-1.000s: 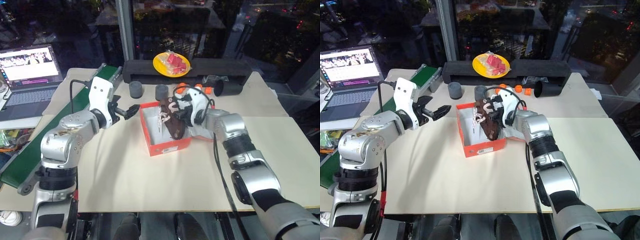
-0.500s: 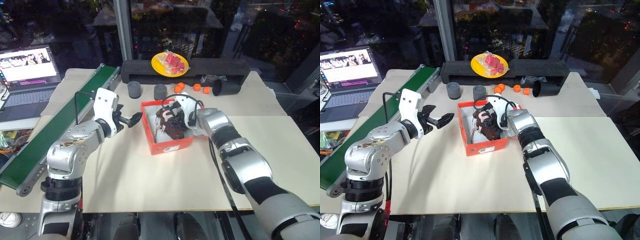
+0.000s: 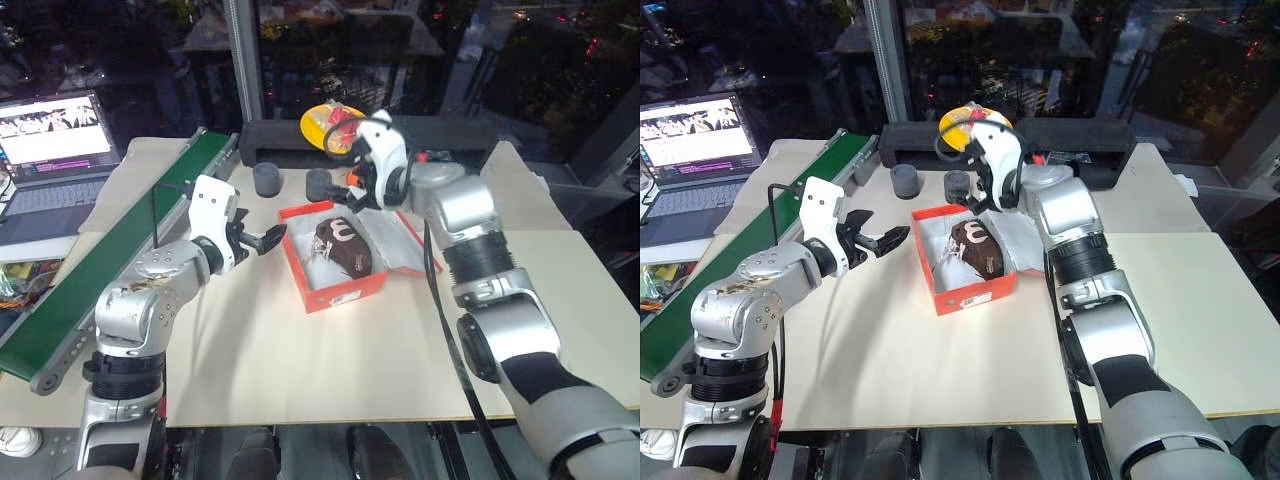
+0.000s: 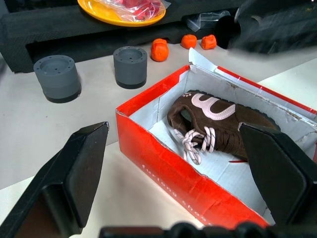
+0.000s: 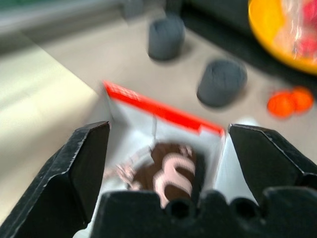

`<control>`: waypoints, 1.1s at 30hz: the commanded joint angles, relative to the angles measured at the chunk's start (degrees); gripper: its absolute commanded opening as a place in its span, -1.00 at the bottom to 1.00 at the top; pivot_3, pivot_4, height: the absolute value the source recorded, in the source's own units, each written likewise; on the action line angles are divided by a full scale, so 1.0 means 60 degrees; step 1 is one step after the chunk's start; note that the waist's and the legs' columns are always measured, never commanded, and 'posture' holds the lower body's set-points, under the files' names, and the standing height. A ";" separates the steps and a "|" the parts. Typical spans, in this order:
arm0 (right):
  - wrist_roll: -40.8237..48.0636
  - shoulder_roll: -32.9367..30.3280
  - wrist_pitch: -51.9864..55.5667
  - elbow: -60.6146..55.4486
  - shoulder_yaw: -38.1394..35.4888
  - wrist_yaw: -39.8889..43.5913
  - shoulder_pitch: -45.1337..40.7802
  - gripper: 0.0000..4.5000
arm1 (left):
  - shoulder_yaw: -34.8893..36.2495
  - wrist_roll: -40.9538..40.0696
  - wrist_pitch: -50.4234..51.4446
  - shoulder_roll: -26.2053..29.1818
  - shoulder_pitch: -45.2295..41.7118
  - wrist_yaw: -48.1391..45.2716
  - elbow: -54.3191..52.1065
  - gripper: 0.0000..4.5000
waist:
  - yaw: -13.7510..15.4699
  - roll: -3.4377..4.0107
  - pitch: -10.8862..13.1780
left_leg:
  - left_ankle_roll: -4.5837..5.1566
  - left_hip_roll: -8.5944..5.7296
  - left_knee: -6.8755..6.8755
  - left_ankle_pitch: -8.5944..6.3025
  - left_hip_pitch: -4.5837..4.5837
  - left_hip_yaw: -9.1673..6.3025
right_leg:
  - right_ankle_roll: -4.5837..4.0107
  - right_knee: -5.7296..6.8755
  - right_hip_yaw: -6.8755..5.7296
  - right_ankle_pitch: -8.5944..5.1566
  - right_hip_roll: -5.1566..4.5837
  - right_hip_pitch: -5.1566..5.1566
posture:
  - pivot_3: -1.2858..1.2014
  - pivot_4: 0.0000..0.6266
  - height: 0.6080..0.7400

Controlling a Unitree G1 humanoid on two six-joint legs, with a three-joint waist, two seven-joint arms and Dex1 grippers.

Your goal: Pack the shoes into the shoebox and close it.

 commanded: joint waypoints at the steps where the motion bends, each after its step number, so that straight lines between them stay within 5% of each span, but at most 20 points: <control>1: 0.1276 -0.0612 0.0559 -0.2777 -0.0880 0.0730 0.1402 0.99 | 0.0393 0.0500 -0.0517 0.0331 0.0106 0.0237 -0.0081 1.00 | 0.0071 0.0000 0.0000 | 0.0000 0.0000 0.0000 0.0000 0.0000 0.0000 | 0.0000 -0.0002 0.0000 0.0000 0.0000 0.0001 | 0.03 -0.52 1.00; 7: 0.2273 -0.1737 0.1124 -0.6156 -0.1938 0.0741 0.5206 0.99 | 0.1173 0.0619 -0.1341 0.0352 0.1388 0.0192 -0.0228 1.00 | 0.0151 -0.0003 0.0000 | 0.0000 -0.0001 0.0007 0.0000 0.0001 0.0002 | 0.0002 -0.0009 -0.0002 -0.0002 -0.0007 0.0011 | 0.03 -0.52 1.00; 12: 0.1980 -0.1376 0.0352 -0.6981 -0.2006 -0.0258 0.7294 0.99 | 0.1359 0.1008 -0.2955 -0.0259 0.2348 0.0349 0.0002 1.00 | 0.0103 -0.0007 -0.0003 | 0.0000 0.0002 0.0013 0.0000 0.0014 0.0009 | -0.0003 -0.0004 0.0006 -0.0005 -0.0003 0.0013 | 0.03 -0.52 1.00; 23: 0.1193 -0.0032 -0.1735 -0.6441 -0.1163 -0.1627 0.8130 0.99 | 0.0930 0.1208 -0.4610 -0.1275 0.3322 0.0161 0.0167 1.00 | 0.0145 -0.0009 -0.0004 | 0.0001 0.0001 0.0026 0.0002 0.0023 0.0021 | 0.0004 -0.0006 0.0020 -0.0013 -0.0004 0.0025 | 0.03 -0.52 1.00; 33: 0.2057 0.0159 -0.1610 -0.6161 -0.0547 -0.0791 0.6738 0.99 | 0.1914 0.1779 -0.4531 -0.0208 0.2170 0.0775 0.1689 1.00 | 0.0063 -0.0009 -0.0004 | 0.0003 0.0012 0.0028 0.0003 0.0034 0.0018 | 0.0033 -0.0001 0.0016 -0.0028 0.0008 0.0023 | 0.03 -0.52 1.00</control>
